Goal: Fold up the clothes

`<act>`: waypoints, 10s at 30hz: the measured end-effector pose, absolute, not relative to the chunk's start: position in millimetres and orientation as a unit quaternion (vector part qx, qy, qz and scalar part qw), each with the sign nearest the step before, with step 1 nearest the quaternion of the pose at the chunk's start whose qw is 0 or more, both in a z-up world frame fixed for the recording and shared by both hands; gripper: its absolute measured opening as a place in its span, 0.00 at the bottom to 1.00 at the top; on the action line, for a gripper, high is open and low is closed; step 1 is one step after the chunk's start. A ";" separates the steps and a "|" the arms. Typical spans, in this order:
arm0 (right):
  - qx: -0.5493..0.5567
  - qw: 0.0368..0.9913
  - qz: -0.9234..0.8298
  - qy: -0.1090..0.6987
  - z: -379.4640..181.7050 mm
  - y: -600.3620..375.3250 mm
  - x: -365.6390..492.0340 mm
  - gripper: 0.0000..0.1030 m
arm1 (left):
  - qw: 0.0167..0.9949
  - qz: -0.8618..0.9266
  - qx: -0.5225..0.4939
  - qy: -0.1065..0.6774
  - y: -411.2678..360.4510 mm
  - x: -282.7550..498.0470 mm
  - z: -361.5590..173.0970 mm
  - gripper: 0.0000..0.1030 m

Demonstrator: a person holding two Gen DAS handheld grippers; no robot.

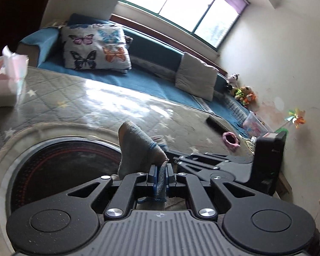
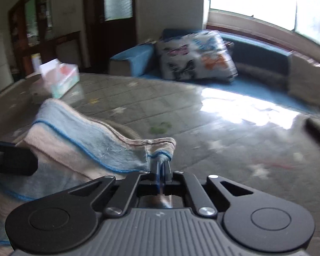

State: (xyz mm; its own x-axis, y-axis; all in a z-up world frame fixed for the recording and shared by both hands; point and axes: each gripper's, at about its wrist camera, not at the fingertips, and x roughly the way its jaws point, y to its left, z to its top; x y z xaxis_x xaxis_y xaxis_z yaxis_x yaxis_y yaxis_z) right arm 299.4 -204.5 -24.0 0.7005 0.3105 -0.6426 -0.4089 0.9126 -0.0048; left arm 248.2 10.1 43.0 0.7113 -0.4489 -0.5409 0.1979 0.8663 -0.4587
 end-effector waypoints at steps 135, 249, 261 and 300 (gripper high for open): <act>-0.066 0.925 0.162 0.339 -42.8 -184.1 389.4 0.30 | 0.929 0.000 -0.028 0.370 113.7 322.6 3.4 0.34; -0.297 0.810 0.439 0.252 -22.8 -100.7 30.3 0.29 | 0.925 0.146 -0.043 0.349 173.8 47.6 -2.1 0.09; -0.323 0.788 0.463 0.246 -25.5 -106.1 20.9 0.01 | 0.922 0.156 -0.033 0.353 174.4 50.4 -2.4 0.13; -0.135 0.861 0.340 0.354 -19.3 -215.8 50.6 0.14 | 0.941 -0.051 0.066 0.329 21.1 41.5 -8.2 0.38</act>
State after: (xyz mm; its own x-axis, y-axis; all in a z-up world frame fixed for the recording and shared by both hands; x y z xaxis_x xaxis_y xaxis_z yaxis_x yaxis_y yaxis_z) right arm 50.6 -215.8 -19.3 0.5183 0.4889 -0.7016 -0.6807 0.7325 0.0076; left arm 41.5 21.1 -8.2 0.7785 -0.0515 -0.6255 0.1386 0.9861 0.0913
